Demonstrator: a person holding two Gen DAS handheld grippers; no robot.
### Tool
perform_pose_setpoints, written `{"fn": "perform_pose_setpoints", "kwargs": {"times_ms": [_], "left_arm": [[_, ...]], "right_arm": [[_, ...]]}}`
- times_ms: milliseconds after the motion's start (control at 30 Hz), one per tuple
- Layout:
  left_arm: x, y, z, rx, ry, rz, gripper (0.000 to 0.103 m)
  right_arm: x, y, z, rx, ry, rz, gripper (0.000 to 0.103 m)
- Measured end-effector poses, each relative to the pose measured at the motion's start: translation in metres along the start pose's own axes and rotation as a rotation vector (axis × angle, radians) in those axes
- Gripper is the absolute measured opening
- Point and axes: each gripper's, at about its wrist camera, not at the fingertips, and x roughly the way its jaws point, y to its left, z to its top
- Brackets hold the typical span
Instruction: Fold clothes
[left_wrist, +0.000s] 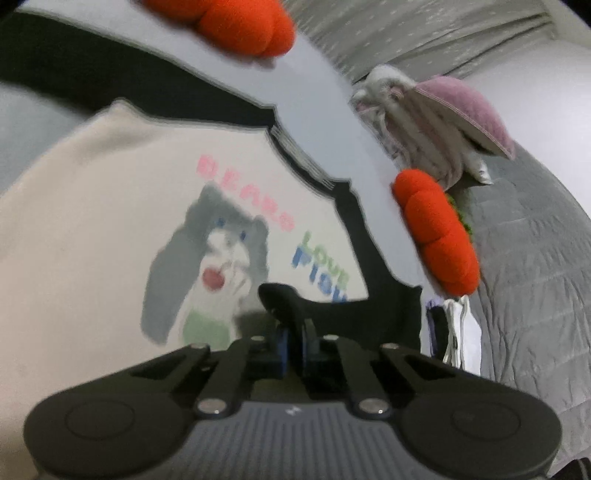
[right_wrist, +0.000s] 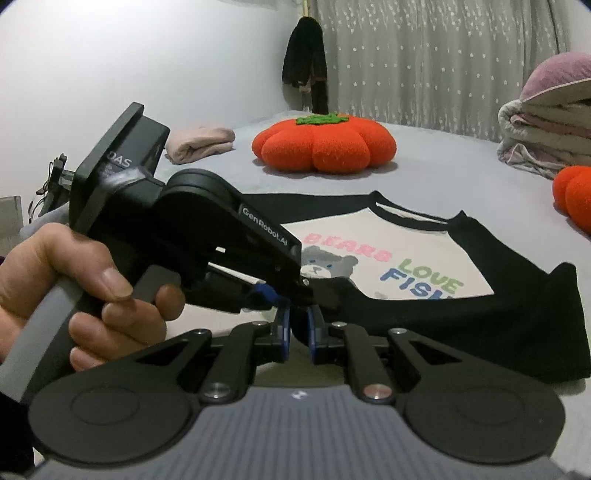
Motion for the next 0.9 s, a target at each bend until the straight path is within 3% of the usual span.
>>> {"fn": "perform_pose_setpoints", "kwargs": {"times_ms": [200, 367, 433, 700, 900], "left_arm": [[-0.02, -0.01, 0.008, 0.089, -0.113, 0.001, 0.005], [-0.029, -0.001, 0.017, 0.076, -0.15, 0.03, 0.005], [-0.033, 0.003, 0.02, 0.068, -0.164, 0.042, 0.005], [-0.054, 0.025, 0.035, -0.014, -0.179, 0.024, 0.005], [-0.075, 0.036, 0.038, -0.052, -0.197, 0.028, 0.005]], "right_arm": [[-0.006, 0.011, 0.003, -0.028, -0.063, 0.02, 0.012], [-0.004, 0.006, 0.002, -0.004, -0.048, 0.012, 0.012], [-0.004, -0.006, 0.002, 0.054, -0.025, 0.005, 0.017], [0.006, -0.099, -0.018, 0.407, 0.102, -0.109, 0.019], [0.01, -0.116, -0.027, 0.441, 0.087, -0.143, 0.018]]}}
